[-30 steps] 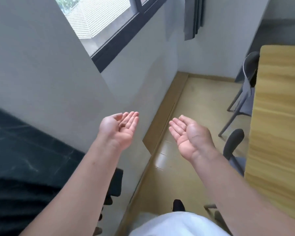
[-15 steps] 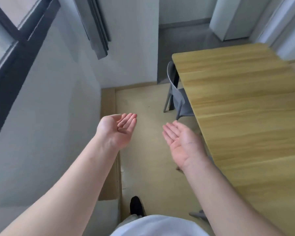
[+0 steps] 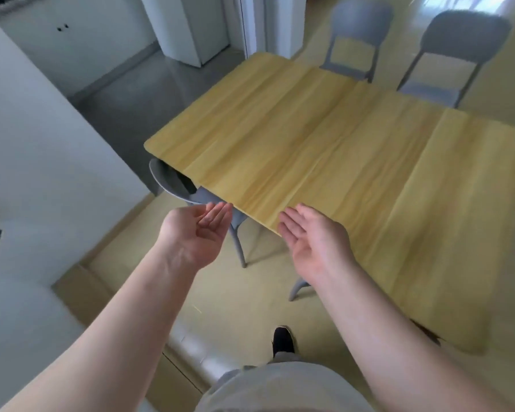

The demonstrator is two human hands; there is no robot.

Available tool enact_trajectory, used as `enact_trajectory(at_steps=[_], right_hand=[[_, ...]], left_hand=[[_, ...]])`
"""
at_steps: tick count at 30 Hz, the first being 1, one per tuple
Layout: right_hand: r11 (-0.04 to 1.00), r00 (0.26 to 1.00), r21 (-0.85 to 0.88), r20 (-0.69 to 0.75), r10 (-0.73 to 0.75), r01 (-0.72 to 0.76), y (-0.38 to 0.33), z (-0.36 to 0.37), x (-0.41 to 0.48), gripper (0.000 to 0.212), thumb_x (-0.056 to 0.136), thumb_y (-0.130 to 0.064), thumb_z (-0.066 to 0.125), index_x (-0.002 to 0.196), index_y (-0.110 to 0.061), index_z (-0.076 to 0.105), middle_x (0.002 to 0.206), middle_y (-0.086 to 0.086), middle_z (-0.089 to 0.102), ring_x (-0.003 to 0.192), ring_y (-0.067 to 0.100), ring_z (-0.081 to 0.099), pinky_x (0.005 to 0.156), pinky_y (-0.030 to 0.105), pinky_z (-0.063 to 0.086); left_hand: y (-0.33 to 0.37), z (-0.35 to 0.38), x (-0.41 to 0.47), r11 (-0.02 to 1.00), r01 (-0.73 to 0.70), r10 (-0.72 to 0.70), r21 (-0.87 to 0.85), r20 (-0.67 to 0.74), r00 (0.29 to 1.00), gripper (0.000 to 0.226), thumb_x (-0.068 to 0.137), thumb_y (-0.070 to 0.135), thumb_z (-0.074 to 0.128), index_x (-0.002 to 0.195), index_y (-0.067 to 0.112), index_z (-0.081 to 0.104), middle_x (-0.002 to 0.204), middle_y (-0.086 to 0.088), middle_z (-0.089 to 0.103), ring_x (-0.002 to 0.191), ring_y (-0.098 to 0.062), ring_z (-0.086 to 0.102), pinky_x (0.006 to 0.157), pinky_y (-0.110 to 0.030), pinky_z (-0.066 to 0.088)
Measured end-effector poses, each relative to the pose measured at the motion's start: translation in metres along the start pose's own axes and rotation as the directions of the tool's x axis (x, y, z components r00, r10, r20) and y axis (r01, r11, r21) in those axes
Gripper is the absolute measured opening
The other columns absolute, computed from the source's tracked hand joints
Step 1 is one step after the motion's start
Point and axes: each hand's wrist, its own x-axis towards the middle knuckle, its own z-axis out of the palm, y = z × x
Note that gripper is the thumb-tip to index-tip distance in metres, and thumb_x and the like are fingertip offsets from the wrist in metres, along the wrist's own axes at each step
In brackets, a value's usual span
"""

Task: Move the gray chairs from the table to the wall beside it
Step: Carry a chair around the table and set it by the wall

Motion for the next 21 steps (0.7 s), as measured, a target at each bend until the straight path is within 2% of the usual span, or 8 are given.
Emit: enact_trajectory(at_steps=[5, 8, 10, 13, 16, 21], right_hand=[[0.992, 0.996, 0.109, -0.072, -0.061, 0.069, -0.007, 0.036, 0.018, 0.010, 0.098, -0.007, 0.056, 0.107, -0.002, 0.057, 0.126, 0.021, 0.063, 0.117, 0.030, 0.063, 0.106, 0.044, 0.048], [0.975, 0.979, 0.175, -0.174, -0.102, 0.133, -0.005, 0.049, 0.032, 0.005, 0.098, -0.007, 0.057, 0.098, -0.002, 0.059, 0.125, 0.021, 0.064, 0.115, 0.029, 0.064, 0.105, 0.043, 0.049], [0.955, 0.960, 0.223, -0.241, -0.141, 0.196, -0.001, 0.054, 0.039, 0.011, 0.098, -0.005, 0.055, 0.106, 0.001, 0.060, 0.128, 0.021, 0.063, 0.117, 0.029, 0.063, 0.105, 0.043, 0.049], [0.889, 0.904, 0.307, -0.368, -0.218, 0.340, 0.016, 0.063, 0.043, 0.035, 0.101, -0.001, 0.045, 0.135, 0.007, 0.048, 0.141, 0.022, 0.054, 0.129, 0.032, 0.055, 0.108, 0.042, 0.046], [0.818, 0.833, 0.356, -0.498, -0.243, 0.452, 0.032, 0.066, 0.032, 0.037, 0.100, 0.001, 0.044, 0.136, 0.011, 0.044, 0.141, 0.024, 0.053, 0.131, 0.033, 0.053, 0.108, 0.041, 0.046], [0.652, 0.683, 0.423, -0.701, -0.205, 0.630, 0.053, 0.060, -0.006, 0.044, 0.099, -0.002, 0.051, 0.141, 0.008, 0.041, 0.139, 0.022, 0.055, 0.125, 0.034, 0.058, 0.103, 0.039, 0.049]], left_hand=[[0.040, 0.037, 0.029, 0.992, 0.022, -0.035, 0.121, 0.101, 0.994, 0.027, 0.098, 0.002, 0.042, 0.118, -0.009, 0.058, 0.110, -0.024, 0.070, 0.102, -0.033, 0.069, 0.093, -0.038, 0.054], [0.060, 0.055, 0.056, 0.973, 0.073, -0.111, 0.221, 0.168, 0.979, 0.028, 0.097, 0.000, 0.042, 0.119, -0.009, 0.057, 0.111, -0.025, 0.070, 0.102, -0.035, 0.069, 0.095, -0.040, 0.054], [0.068, 0.065, 0.075, 0.952, 0.103, -0.170, 0.288, 0.218, 0.961, 0.028, 0.096, -0.001, 0.042, 0.117, -0.009, 0.058, 0.111, -0.025, 0.070, 0.103, -0.036, 0.069, 0.095, -0.041, 0.053], [0.076, 0.074, 0.102, 0.872, 0.172, -0.315, 0.459, 0.256, 0.914, 0.027, 0.095, -0.002, 0.041, 0.115, -0.009, 0.059, 0.112, -0.025, 0.070, 0.104, -0.037, 0.069, 0.096, -0.042, 0.053], [0.076, 0.082, 0.112, 0.754, 0.225, -0.471, 0.617, 0.269, 0.840, 0.028, 0.096, -0.002, 0.040, 0.115, -0.008, 0.059, 0.114, -0.024, 0.069, 0.104, -0.035, 0.068, 0.096, -0.041, 0.053], [0.052, 0.093, 0.103, 0.579, 0.229, -0.630, 0.783, 0.251, 0.735, 0.025, 0.095, -0.002, 0.043, 0.113, -0.008, 0.060, 0.111, -0.023, 0.070, 0.102, -0.034, 0.069, 0.091, -0.040, 0.055]])
